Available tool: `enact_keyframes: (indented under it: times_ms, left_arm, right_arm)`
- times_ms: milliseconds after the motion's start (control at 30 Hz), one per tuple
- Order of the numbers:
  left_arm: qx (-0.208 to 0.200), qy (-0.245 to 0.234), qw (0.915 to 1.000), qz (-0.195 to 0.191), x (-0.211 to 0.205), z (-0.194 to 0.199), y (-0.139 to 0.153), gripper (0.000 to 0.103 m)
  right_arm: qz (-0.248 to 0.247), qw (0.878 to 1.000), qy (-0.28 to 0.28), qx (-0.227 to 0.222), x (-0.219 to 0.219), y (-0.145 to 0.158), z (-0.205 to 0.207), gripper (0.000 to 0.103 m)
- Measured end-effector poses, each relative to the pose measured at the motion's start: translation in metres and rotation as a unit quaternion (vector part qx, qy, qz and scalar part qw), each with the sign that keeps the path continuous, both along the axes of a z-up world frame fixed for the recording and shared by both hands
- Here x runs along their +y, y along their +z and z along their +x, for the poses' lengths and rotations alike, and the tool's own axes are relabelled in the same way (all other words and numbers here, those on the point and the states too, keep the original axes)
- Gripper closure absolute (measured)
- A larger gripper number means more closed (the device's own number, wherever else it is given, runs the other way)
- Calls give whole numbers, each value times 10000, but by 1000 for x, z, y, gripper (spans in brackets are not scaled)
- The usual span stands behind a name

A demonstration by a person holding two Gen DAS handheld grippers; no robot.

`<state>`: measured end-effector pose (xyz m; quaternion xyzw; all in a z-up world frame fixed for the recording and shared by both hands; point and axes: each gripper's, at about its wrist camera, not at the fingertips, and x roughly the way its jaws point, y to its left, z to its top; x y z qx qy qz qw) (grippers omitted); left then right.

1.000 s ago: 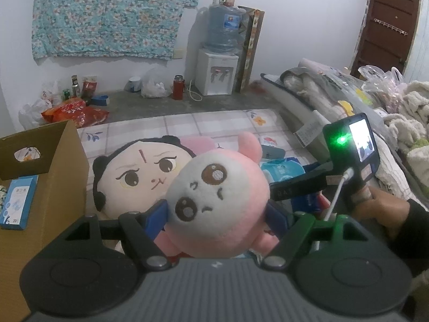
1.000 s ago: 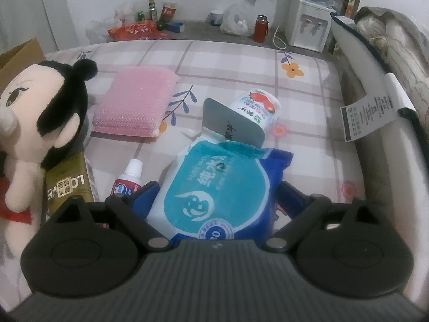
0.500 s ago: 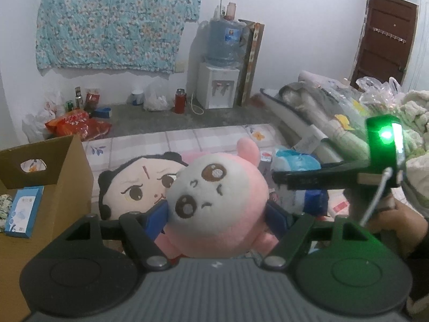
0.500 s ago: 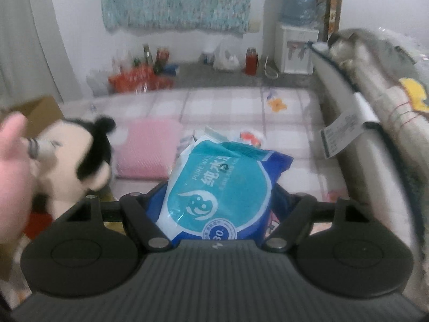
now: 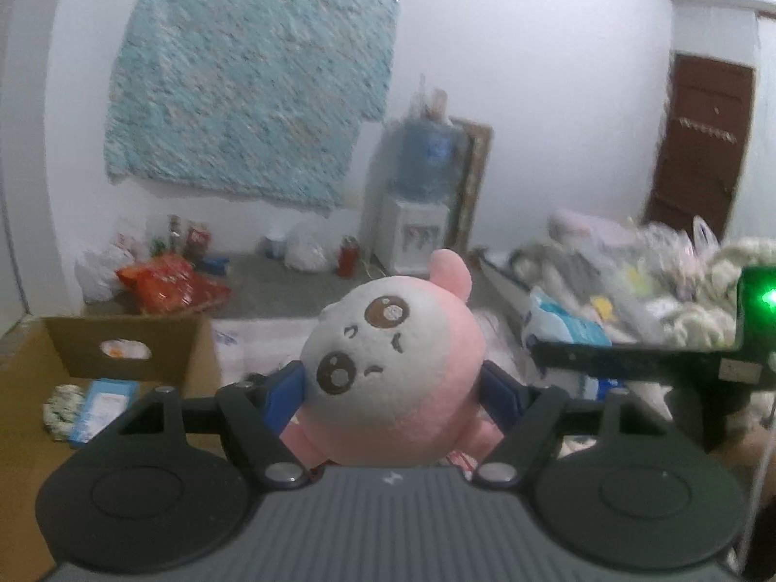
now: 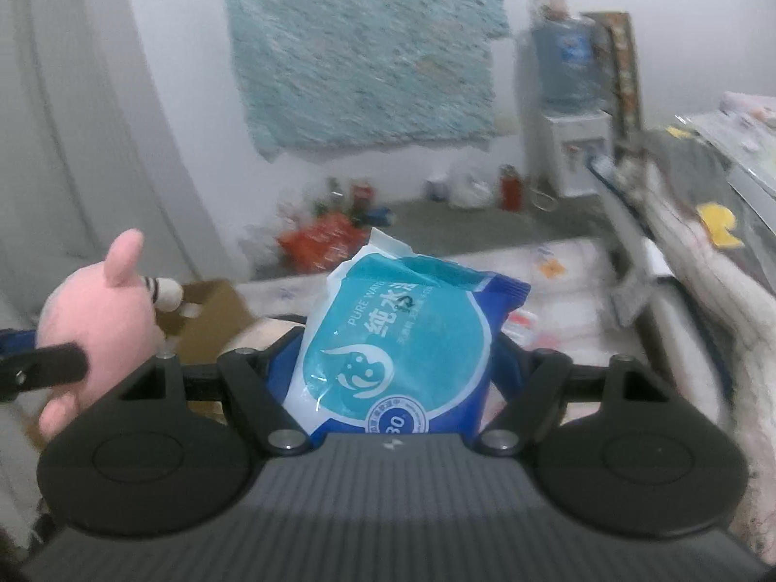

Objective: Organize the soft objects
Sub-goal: 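Lift the plush and wipes pack toward the cardboard box with both grippers, then lower the wipes pack into the cardboard box and open the right gripper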

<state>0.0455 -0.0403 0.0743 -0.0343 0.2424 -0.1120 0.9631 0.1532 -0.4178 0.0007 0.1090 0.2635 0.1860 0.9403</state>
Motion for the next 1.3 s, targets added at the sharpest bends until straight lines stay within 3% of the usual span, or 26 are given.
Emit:
enact_keyframes:
  times_ms: [233, 433, 600, 833, 1000, 1300]
  left_arm:
    - [-549, 794, 9953, -96, 58, -38, 34, 26]
    - [-430, 1584, 9864, -35, 114, -29, 34, 26]
    - [-228, 2158, 9761, 127, 155, -4, 18, 25]
    - [159, 2607, 9653, 39, 205, 27, -11, 26]
    - [228, 2814, 9592, -137, 235, 33, -24, 25]
    - [277, 3093, 9502, -253, 266, 36, -37, 25]
  right_arm:
    - [177, 9963, 812, -203, 50, 47, -12, 27]
    - [268, 9857, 1625, -353, 134, 92, -7, 27]
    - [352, 9741, 2231, 117, 218, 108, 24, 27]
    - [350, 9621, 2382, 1283, 330, 86, 94, 27]
    - [-301, 9579, 2251, 1755, 405, 53, 122, 27]
    - [-936, 9500, 1879, 2311, 462, -11, 165, 27]
